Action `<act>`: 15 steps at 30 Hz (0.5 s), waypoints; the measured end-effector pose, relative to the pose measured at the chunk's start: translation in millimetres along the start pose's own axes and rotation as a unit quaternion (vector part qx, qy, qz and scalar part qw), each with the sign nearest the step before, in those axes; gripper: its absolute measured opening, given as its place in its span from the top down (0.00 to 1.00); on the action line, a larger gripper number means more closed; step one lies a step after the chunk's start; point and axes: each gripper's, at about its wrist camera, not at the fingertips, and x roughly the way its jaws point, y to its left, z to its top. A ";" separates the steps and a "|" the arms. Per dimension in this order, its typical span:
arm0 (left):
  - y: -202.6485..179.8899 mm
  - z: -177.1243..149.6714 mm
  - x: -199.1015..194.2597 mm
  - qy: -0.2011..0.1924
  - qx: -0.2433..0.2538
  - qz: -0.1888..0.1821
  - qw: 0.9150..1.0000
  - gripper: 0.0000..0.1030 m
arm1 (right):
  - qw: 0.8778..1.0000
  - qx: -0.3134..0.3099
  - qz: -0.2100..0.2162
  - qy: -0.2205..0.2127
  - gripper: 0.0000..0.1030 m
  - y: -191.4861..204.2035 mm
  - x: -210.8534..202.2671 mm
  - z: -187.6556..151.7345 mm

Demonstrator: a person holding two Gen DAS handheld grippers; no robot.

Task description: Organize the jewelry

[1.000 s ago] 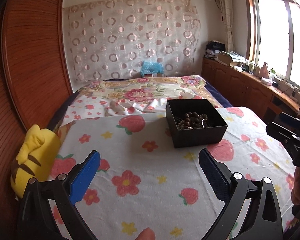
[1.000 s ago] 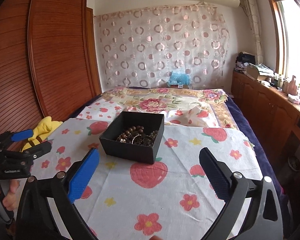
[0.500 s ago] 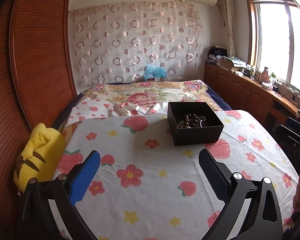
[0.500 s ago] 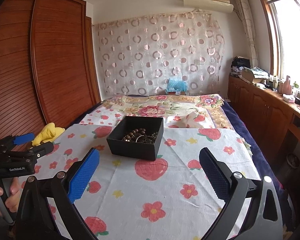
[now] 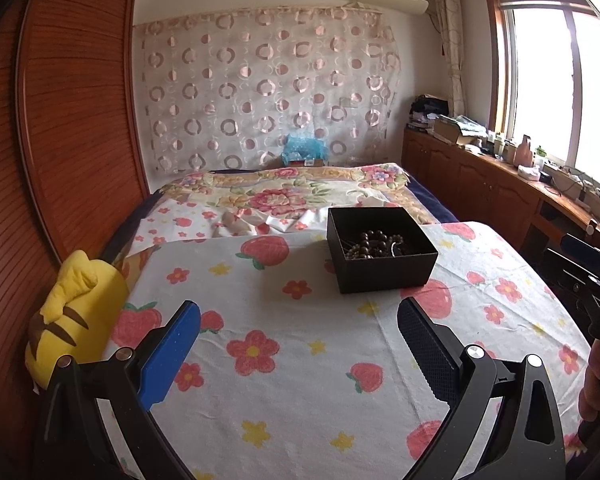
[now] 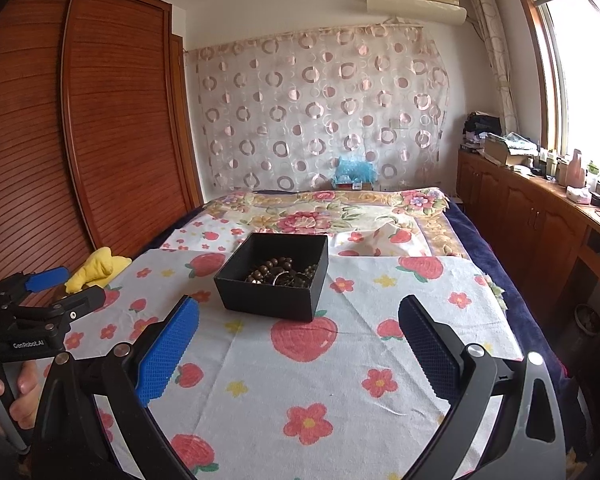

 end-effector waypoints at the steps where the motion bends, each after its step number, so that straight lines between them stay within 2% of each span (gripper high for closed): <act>1: -0.1 0.0 -0.3 0.000 0.000 0.000 1.000 0.08 | 1.000 0.001 0.001 0.000 0.02 -0.2 0.7 0.6; 15: -0.8 -0.2 -0.5 0.000 0.000 0.000 1.000 0.08 | 1.000 0.001 0.002 0.000 0.02 0.2 -1.0 -0.1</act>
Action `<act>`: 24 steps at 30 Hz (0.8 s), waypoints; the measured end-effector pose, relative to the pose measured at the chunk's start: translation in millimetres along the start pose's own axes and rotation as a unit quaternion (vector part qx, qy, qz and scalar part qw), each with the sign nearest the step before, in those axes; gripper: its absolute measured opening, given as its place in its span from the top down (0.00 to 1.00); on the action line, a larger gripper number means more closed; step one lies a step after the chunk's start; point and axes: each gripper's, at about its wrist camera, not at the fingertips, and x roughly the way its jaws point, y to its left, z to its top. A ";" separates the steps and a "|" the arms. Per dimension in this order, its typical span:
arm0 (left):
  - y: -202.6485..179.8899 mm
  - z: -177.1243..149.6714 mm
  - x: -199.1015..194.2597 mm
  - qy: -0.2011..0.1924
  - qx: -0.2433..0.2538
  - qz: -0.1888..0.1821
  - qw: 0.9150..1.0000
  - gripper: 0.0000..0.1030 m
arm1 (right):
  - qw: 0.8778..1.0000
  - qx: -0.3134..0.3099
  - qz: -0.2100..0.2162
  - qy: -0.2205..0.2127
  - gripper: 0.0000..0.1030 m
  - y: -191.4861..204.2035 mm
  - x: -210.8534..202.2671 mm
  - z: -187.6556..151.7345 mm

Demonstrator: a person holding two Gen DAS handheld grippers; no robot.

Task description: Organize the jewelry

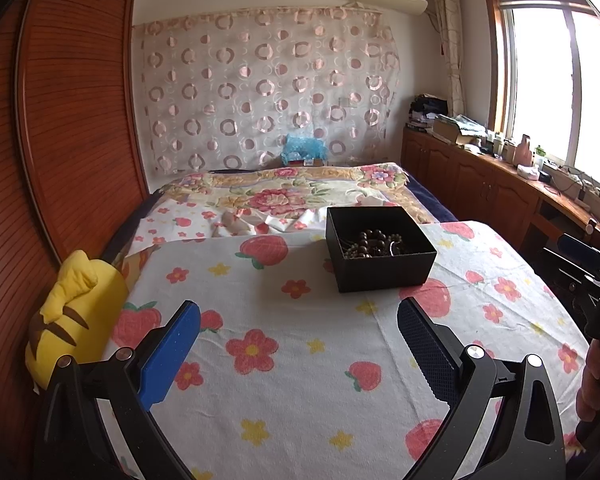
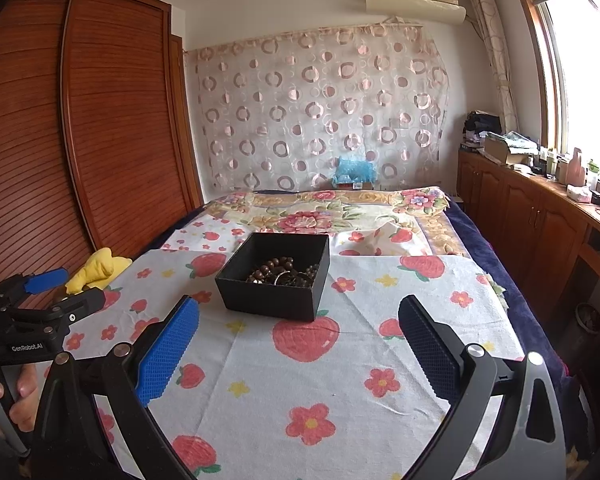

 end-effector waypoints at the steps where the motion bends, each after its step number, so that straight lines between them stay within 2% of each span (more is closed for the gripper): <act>1: -0.2 0.0 0.0 0.000 0.000 0.000 1.000 0.08 | 1.000 0.000 0.000 0.001 0.02 0.2 -1.2 -0.7; 24: -0.7 -0.1 -0.1 0.000 0.000 0.001 1.000 0.08 | 1.000 0.001 0.000 0.000 0.02 -0.4 -0.4 0.2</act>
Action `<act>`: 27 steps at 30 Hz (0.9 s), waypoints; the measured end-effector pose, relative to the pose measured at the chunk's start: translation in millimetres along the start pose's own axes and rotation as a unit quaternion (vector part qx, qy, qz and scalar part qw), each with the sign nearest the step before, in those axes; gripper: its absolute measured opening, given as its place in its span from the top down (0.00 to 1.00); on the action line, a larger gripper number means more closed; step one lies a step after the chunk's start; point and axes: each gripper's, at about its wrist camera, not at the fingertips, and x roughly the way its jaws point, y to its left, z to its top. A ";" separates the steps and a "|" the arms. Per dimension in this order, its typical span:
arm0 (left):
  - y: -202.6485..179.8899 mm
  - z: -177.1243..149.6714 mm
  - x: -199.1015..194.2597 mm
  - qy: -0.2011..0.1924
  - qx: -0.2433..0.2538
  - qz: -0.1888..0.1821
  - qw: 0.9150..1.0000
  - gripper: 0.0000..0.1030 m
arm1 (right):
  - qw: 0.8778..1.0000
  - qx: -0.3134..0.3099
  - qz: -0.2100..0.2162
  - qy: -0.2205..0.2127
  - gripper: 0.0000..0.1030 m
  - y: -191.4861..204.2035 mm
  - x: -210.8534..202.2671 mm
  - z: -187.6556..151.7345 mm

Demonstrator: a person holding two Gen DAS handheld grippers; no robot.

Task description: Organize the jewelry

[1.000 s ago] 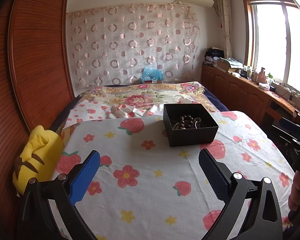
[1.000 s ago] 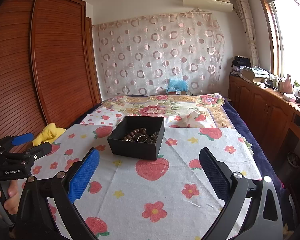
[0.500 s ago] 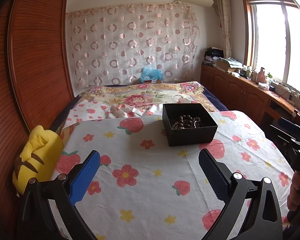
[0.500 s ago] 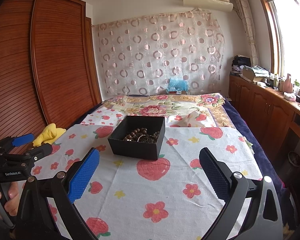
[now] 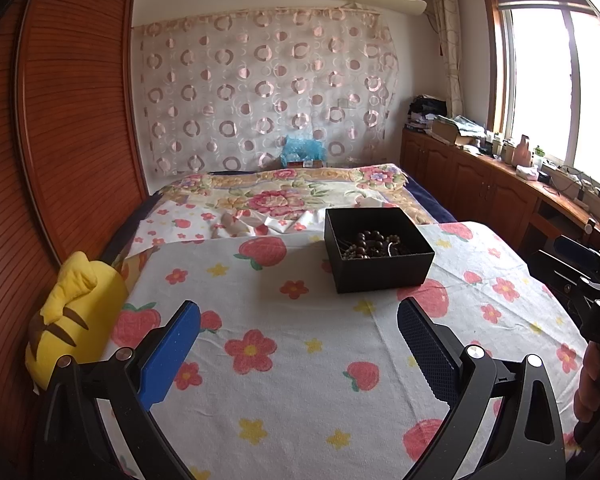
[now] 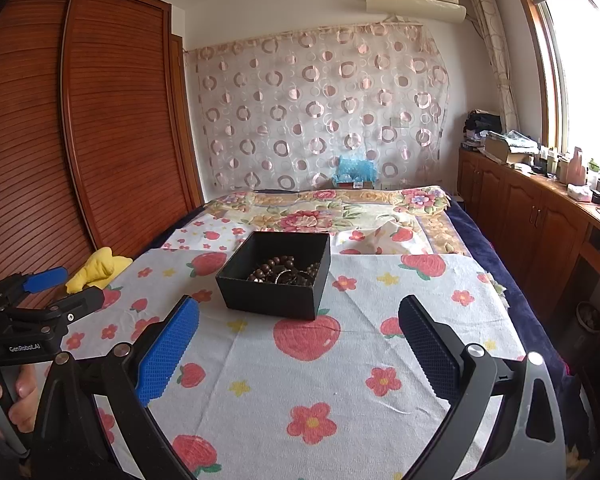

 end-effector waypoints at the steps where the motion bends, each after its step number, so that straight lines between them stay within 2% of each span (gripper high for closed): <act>1: 0.2 0.0 0.1 0.000 -0.001 -0.001 1.000 0.08 | 1.000 0.000 0.000 0.000 0.02 0.0 -1.6 -0.6; 27: -0.4 -0.8 0.1 -0.001 0.000 0.000 1.000 0.08 | 1.000 0.001 0.000 -0.001 0.02 -0.2 -2.2 -1.2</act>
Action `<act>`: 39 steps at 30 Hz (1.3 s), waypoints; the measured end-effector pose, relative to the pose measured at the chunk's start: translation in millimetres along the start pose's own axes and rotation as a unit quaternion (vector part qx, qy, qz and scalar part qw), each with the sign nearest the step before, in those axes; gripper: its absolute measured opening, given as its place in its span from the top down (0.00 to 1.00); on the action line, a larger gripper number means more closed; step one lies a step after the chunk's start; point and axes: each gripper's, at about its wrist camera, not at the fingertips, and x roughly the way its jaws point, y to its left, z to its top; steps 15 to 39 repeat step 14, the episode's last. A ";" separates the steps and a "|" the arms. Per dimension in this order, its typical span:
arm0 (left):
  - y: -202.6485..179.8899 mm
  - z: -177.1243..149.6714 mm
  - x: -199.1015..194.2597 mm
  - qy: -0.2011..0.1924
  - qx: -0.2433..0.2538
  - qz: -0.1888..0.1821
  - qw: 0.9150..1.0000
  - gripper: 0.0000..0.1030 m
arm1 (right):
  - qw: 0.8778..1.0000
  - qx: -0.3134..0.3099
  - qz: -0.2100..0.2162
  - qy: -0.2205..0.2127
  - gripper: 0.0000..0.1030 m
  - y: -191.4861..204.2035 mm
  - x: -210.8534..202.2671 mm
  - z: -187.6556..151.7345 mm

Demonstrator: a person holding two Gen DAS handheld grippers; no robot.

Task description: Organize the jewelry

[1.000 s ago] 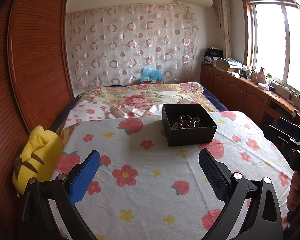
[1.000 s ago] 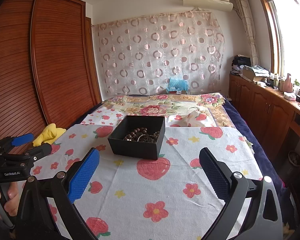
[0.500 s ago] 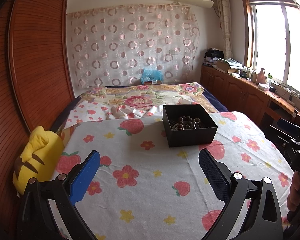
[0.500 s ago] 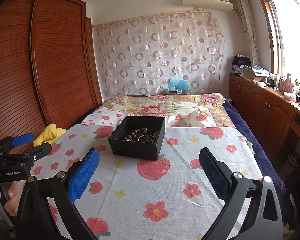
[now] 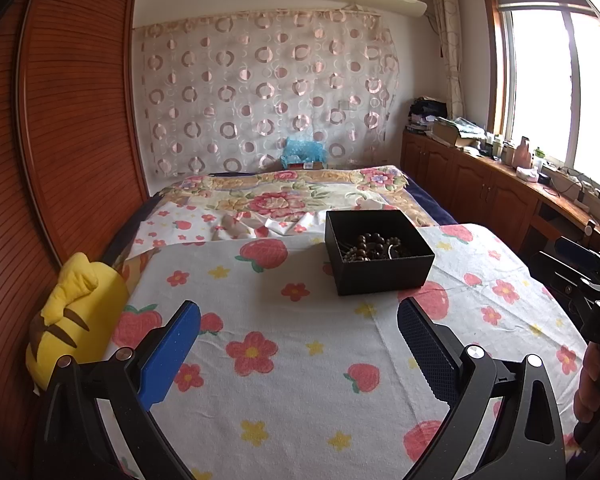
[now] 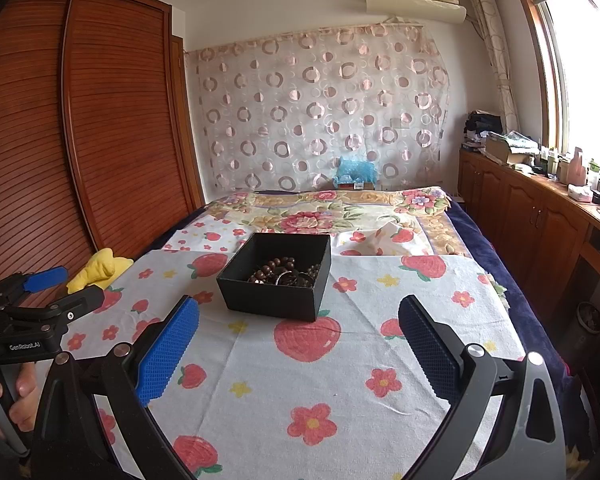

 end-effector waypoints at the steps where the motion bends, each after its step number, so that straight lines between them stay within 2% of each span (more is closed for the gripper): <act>1: -0.3 0.0 -0.1 0.000 0.000 0.000 1.000 0.08 | 1.000 0.000 0.000 0.000 0.02 -0.1 -0.1 0.0; 39: -2.8 1.6 -0.9 0.002 -0.002 0.000 1.000 0.08 | 1.000 0.000 0.000 0.000 0.02 -0.4 -0.3 -0.1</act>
